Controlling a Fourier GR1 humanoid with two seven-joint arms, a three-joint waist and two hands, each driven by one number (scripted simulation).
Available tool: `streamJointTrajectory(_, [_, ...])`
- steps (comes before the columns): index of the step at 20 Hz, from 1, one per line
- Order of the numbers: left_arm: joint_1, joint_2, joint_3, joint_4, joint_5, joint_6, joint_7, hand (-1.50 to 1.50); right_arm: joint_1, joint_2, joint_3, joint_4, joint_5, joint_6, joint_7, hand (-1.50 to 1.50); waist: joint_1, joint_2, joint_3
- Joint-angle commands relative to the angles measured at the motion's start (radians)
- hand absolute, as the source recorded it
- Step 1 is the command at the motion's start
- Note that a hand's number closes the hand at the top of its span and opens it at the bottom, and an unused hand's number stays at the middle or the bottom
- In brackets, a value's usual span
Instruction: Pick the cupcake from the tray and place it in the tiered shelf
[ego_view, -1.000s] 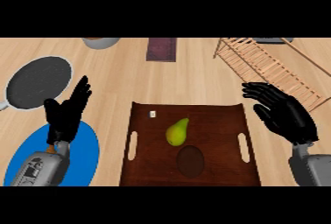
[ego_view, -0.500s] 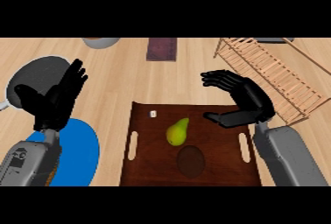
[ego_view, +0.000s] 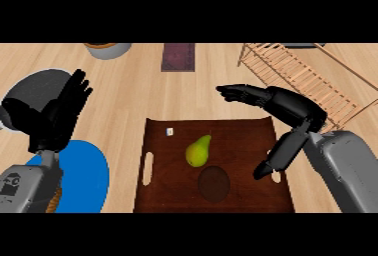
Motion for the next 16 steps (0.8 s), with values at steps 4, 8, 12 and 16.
streamJointTrajectory(4, [0.001, -0.012, -0.019, -0.026, -0.012, 0.014, 0.029, 0.0, -0.15, -0.171, 0.178, -0.216, 0.346, 0.053, 0.127, -1.5, -0.003, -0.013, -0.001])
streamJointTrajectory(8, [-0.028, 0.007, 0.018, 0.01, 0.001, -0.001, 0.028, 0.0, -0.173, -0.129, 0.3, -0.316, 0.51, 0.007, 0.254, -1.5, -0.008, 0.0, 0.0])
streamJointTrajectory(12, [0.016, -0.007, 0.035, 0.041, -0.012, -0.02, -0.061, 0.0, -0.062, -0.03, 0.428, -0.424, 0.591, -0.024, 0.437, -1.5, -0.009, 0.003, 0.001])
streamJointTrajectory(16, [0.0, -0.017, 0.018, -0.037, -0.01, -0.018, 0.035, 0.0, -0.057, 0.098, 0.511, -0.38, 0.691, -0.024, 0.522, -1.5, 0.0, 0.004, 0.001])
